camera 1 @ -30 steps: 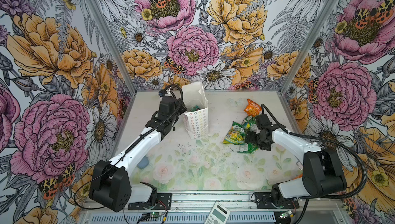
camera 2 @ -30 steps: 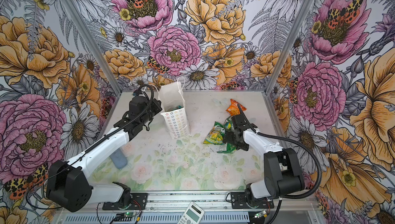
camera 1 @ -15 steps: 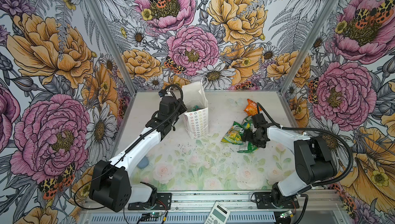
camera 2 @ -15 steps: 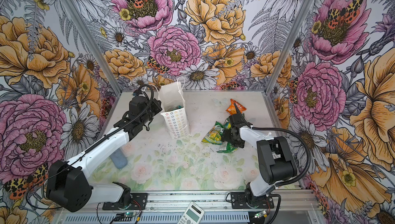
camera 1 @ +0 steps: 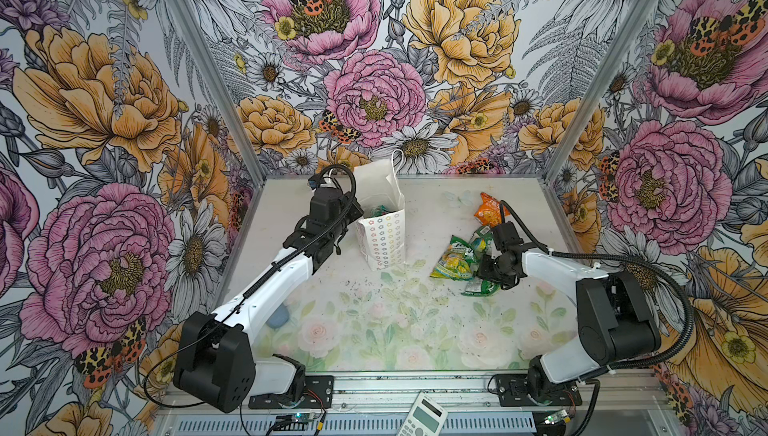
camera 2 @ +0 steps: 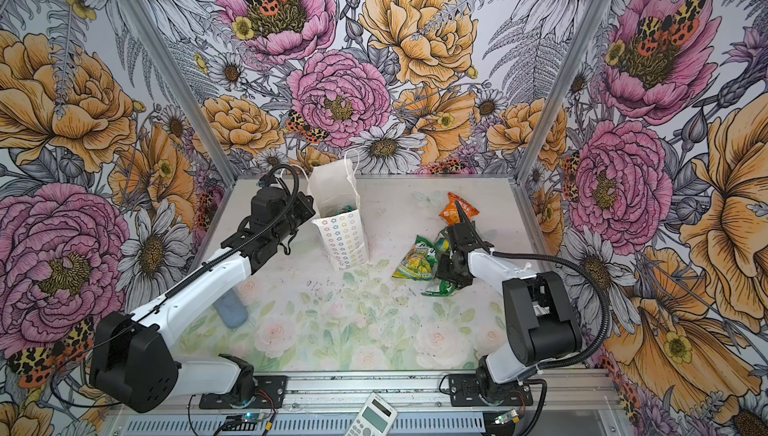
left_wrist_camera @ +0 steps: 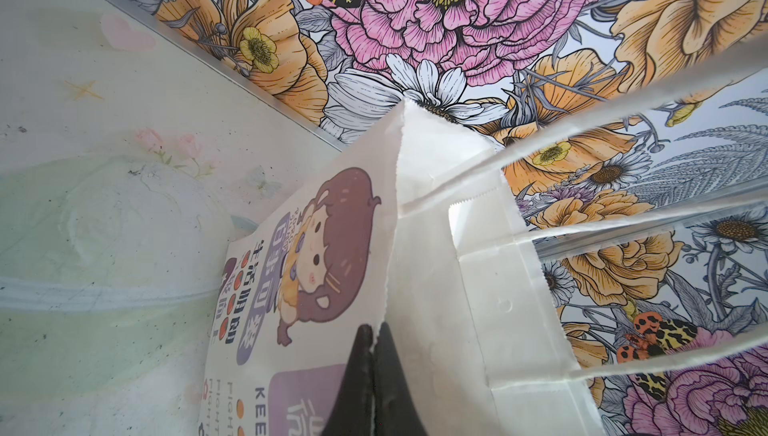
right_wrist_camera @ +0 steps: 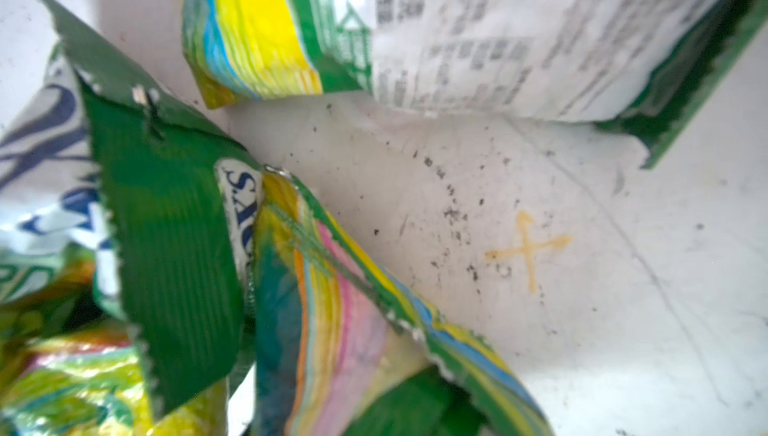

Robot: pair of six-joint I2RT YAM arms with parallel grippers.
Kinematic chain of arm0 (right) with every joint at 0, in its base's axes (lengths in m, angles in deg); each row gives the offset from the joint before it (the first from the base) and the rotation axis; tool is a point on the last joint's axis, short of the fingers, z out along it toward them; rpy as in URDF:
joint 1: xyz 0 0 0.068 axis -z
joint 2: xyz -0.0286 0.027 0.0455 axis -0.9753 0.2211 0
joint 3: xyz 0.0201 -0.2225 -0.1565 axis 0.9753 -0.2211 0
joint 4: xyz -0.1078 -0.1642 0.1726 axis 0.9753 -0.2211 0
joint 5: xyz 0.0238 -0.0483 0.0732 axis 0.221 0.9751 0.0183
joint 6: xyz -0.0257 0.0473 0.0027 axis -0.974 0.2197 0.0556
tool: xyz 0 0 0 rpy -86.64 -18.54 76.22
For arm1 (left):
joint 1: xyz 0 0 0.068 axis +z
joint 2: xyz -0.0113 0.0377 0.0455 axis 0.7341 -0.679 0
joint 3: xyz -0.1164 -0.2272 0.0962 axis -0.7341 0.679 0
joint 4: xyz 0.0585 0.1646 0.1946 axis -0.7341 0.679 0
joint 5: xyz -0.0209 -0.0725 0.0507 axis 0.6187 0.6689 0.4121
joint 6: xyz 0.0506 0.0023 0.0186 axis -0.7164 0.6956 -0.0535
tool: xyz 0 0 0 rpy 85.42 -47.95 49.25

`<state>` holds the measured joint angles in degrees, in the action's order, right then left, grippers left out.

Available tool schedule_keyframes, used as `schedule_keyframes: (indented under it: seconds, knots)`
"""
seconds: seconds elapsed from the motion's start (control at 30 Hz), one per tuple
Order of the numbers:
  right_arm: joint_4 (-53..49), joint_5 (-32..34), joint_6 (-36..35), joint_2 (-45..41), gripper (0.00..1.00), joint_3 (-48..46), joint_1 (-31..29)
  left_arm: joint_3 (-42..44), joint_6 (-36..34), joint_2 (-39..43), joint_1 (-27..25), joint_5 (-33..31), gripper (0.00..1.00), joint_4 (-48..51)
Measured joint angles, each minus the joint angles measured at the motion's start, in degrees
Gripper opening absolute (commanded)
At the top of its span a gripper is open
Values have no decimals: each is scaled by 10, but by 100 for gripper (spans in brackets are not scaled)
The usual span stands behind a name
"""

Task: Place the snacks into the paper bag
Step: 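Lower the right gripper onto a green Fox's Spring Tea packet and grasp it, then lift the green packet up and away from the pile with the right gripper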

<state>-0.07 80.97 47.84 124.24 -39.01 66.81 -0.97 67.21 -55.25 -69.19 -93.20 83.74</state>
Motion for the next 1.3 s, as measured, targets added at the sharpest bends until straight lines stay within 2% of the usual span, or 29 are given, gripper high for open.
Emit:
schedule_keyframes:
  seconds: [0.17,0.5,0.8,1.03,1.3]
  knots:
    - [-17,0,-9,-19,30,-1,0,0,0,0,0,0,0,0]
    - [-110,16,-44,-94,27,33,0,0,0,0,0,0,0,0]
    - [-154,-13,-93,-151,24,162,0,0,0,0,0,0,0,0]
    - [-152,-37,-139,-151,22,282,-7,0,0,0,0,0,0,0]
    - [-119,-53,-168,-122,20,401,-44,-1,0,0,0,0,0,0]
